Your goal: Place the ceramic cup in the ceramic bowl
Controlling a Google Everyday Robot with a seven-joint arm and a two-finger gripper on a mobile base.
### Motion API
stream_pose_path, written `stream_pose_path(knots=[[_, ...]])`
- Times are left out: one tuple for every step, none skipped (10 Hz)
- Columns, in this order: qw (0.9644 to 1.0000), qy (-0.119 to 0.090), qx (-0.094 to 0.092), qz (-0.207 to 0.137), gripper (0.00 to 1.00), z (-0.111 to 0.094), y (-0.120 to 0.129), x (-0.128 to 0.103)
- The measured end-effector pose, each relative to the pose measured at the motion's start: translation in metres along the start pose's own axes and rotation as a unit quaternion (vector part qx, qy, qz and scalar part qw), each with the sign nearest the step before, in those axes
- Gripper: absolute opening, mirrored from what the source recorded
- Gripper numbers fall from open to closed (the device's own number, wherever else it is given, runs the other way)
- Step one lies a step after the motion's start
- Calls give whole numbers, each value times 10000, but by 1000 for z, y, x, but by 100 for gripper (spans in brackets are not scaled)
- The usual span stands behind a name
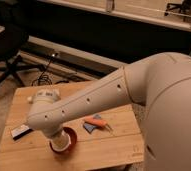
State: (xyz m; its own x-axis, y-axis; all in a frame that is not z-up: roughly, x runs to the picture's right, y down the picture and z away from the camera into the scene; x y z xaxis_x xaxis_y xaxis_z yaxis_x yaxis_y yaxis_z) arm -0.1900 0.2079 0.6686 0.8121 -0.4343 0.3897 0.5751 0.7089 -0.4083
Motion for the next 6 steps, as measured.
stream_pose_path(knots=[[10000, 38, -35, 15, 7, 12, -3, 3], [9999, 67, -93, 45, 17, 22, -3, 7], [9998, 102, -145, 67, 24, 28, -2, 11], [9996, 138, -204, 103, 35, 34, -1, 16], [9995, 156, -232, 133, 45, 38, -2, 20], [9995, 135, -250, 152, 56, 38, -3, 22]])
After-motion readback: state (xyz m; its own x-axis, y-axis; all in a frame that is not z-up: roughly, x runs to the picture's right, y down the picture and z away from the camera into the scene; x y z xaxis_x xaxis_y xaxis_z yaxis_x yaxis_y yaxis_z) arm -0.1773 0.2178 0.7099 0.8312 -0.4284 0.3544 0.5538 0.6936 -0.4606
